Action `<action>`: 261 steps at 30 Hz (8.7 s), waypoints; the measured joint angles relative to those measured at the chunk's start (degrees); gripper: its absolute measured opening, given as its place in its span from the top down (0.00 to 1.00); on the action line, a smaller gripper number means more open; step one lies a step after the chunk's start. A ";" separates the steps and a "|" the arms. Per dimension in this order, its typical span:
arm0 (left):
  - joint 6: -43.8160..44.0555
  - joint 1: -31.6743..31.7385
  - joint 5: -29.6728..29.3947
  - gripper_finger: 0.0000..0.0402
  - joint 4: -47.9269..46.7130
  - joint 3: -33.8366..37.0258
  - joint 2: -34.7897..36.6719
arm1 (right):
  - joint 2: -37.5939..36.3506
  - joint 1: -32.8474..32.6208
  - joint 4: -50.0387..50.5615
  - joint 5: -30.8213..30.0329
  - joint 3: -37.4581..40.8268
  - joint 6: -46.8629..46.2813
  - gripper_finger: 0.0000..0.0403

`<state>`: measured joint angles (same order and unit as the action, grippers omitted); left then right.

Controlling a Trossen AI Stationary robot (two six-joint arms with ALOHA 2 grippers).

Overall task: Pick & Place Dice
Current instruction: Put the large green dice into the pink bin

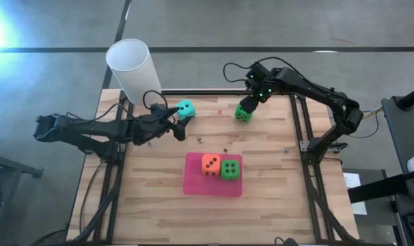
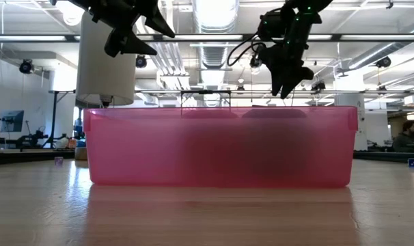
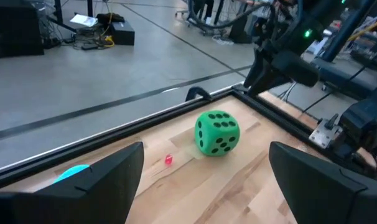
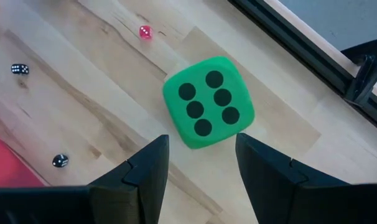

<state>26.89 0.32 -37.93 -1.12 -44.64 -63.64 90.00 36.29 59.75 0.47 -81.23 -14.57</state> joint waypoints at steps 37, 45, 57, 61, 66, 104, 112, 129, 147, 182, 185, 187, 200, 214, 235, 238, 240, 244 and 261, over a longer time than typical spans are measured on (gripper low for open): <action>0.16 -0.04 0.02 0.11 -0.42 0.00 0.00 | 1.75 -0.11 -0.15 3.38 0.00 4.59 0.54; 0.16 -0.04 0.02 0.12 -0.42 0.00 0.00 | 3.72 -0.22 -0.24 4.70 0.03 9.69 0.54; 0.14 -0.04 0.02 0.10 -0.45 0.00 0.00 | 4.06 0.07 -0.57 3.44 0.03 17.88 0.51; 0.16 0.00 0.02 0.10 -0.45 0.00 0.00 | 5.28 0.91 -0.53 3.94 0.03 18.47 0.43; 0.15 0.00 0.02 0.11 -0.47 0.00 0.00 | 7.15 1.84 -0.46 5.05 0.04 19.70 0.31; 0.14 -0.04 0.02 0.11 -0.60 0.00 0.02 | 14.05 5.11 -7.12 7.44 1.33 26.82 0.05; 0.14 -0.04 0.03 0.10 -0.60 0.00 0.02 | 14.05 5.22 -7.50 7.33 1.60 27.02 0.05; 0.16 -0.04 0.02 0.11 -0.62 0.00 0.02 | 14.16 5.25 -6.60 6.91 0.94 26.65 0.05; 0.16 0.00 0.03 0.12 -0.64 0.00 0.02 | 16.24 5.25 -6.64 7.91 0.93 26.84 0.05; 0.16 -0.07 0.04 0.11 -2.70 0.00 0.02 | 14.32 4.11 -7.97 5.37 1.66 26.47 0.05; 0.16 -0.07 0.04 0.10 -2.72 0.00 0.02 | 14.25 4.11 -7.89 5.38 1.66 26.28 0.05; 0.16 -0.07 0.04 0.10 -2.70 0.00 0.02 | 14.25 4.11 -7.57 5.38 1.56 26.19 0.05; 0.16 -0.04 0.04 0.12 -3.12 0.00 0.02 | 14.25 4.11 -6.43 4.68 0.26 26.12 0.05; 0.16 -0.04 0.04 0.10 -3.22 0.00 0.02 | 14.25 4.11 -6.54 6.10 1.03 25.51 0.05; 0.16 0.00 0.04 0.11 -3.24 0.00 0.02 | 14.88 4.11 -8.52 5.88 2.54 25.51 0.05; 0.16 0.00 0.03 0.11 -3.27 0.00 0.02 | 15.51 3.89 -8.57 5.88 2.54 25.45 0.05; 0.16 0.00 0.02 0.10 -3.27 0.00 0.02 | 15.49 3.84 -8.74 5.88 2.59 25.29 0.05; 0.16 0.00 0.02 0.10 -3.42 0.00 0.02 | 15.10 3.85 -8.98 5.92 2.71 25.31 0.05; 0.16 -0.02 0.03 0.10 -3.44 0.00 0.02 | 14.95 3.72 -9.10 5.57 2.73 24.05 0.18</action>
<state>27.05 0.30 -37.91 -4.56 -44.64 -63.61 104.95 40.01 50.65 6.04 -78.50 9.48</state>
